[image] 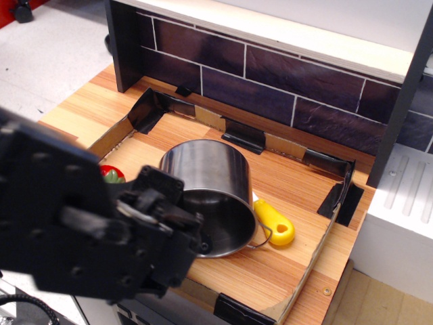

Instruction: Upright metal pot

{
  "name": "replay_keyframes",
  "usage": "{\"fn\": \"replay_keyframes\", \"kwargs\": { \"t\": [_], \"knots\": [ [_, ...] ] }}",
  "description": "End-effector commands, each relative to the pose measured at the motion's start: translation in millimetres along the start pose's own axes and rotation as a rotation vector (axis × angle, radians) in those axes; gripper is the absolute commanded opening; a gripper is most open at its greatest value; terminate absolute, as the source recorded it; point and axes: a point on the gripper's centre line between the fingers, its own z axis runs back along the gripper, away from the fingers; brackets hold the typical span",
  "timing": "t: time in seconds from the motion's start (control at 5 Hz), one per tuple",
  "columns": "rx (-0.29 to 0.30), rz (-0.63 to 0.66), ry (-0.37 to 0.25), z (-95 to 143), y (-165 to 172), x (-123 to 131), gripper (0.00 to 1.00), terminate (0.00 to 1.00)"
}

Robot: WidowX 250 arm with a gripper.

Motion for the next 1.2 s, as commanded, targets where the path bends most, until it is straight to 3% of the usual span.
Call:
{"fn": "replay_keyframes", "kwargs": {
  "t": [0.0,0.2,0.4,0.6,1.0],
  "knots": [
    [-0.016,0.081,0.043,20.5,22.9,14.7,0.0,0.0],
    [-0.008,0.121,0.141,27.1,28.2,23.8,0.0,0.0],
    [-0.05,0.195,0.369,17.7,31.9,31.6,0.0,0.0],
    [-0.179,0.256,0.555,10.5,33.2,32.1,0.0,0.0],
    [-0.409,0.319,0.703,-3.9,38.6,33.2,0.0,0.0]
  ]
}}
